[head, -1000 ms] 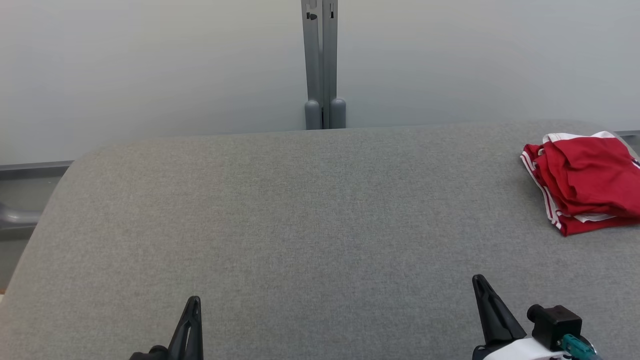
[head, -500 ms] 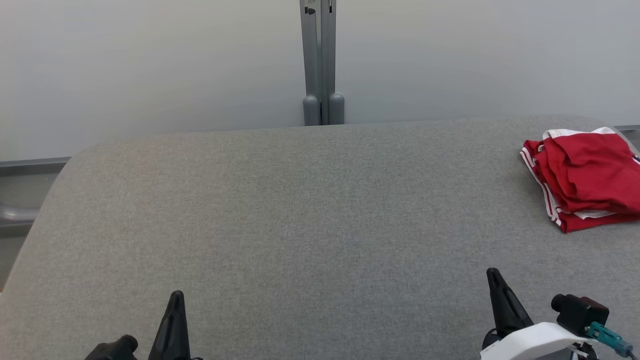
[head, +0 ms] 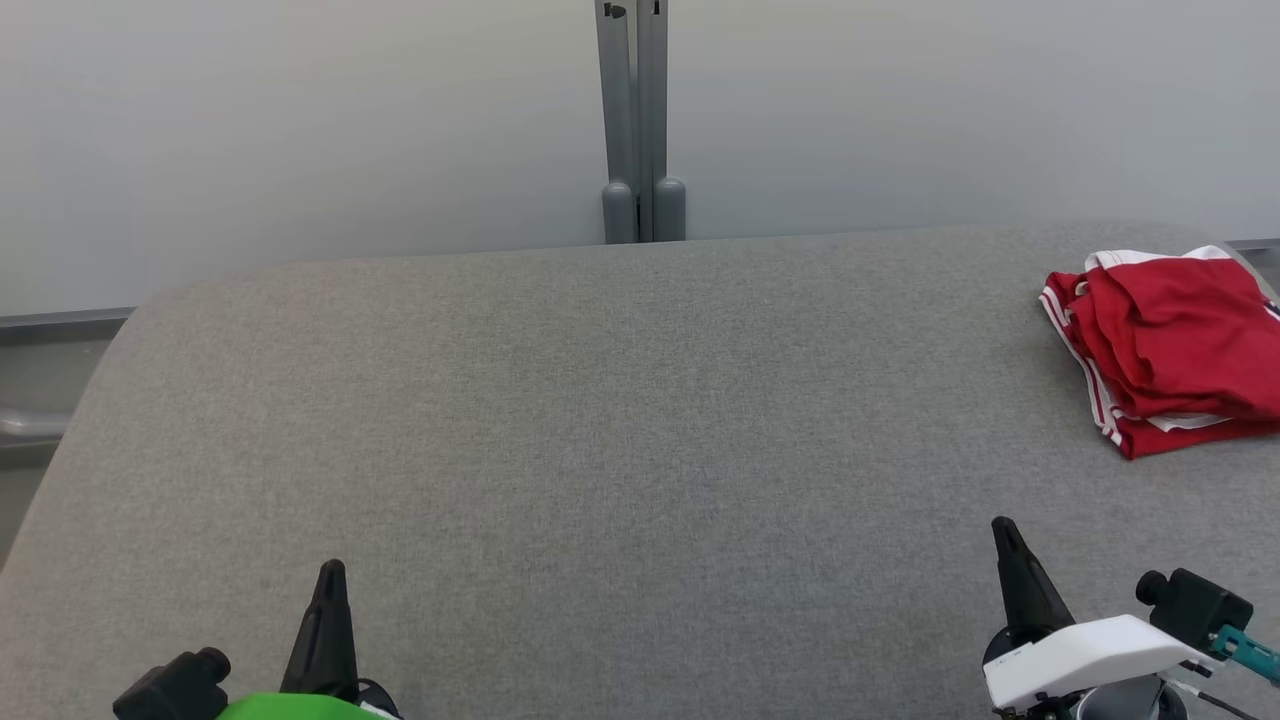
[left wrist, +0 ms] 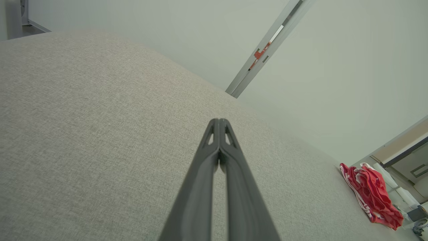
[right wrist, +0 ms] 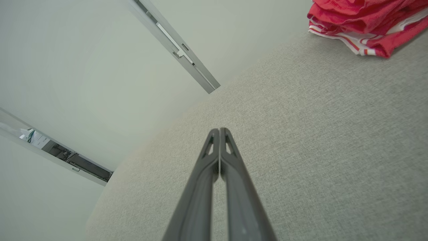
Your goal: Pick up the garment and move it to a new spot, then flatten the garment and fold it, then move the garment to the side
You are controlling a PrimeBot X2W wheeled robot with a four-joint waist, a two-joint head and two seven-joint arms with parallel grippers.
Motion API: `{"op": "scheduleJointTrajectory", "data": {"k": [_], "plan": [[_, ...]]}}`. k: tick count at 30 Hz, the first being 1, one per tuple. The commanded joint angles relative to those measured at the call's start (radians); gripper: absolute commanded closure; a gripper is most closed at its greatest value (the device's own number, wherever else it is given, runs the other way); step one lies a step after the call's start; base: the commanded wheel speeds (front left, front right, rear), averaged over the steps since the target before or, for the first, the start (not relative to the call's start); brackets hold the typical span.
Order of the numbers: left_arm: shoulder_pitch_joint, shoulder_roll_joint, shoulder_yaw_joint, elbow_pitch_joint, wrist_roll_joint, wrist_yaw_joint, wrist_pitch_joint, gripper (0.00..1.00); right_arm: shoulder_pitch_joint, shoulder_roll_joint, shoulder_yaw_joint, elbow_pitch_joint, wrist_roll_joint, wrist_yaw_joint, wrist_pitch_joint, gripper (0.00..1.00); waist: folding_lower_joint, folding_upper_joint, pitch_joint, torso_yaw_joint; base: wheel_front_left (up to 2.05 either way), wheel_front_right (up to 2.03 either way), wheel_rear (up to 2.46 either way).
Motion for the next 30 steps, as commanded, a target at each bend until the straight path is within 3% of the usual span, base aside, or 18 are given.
{"op": "scheduleJointTrajectory", "data": {"k": [1,30], "plan": [[-0.034,0.008,0.008,-0.007,-0.043,-0.01,0.006,1.0,-0.033,-0.002,-0.009,-0.01,0.038,0.0,0.009,1.0,0.0,0.0,0.001,-0.001,0.0,0.0,0.0],[-0.112,0.015,0.06,0.035,-0.413,-0.037,0.092,1.0,-0.087,0.003,-0.065,0.005,0.377,0.0,0.098,1.0,0.0,0.0,0.027,-0.01,0.0,0.0,0.0]]}}
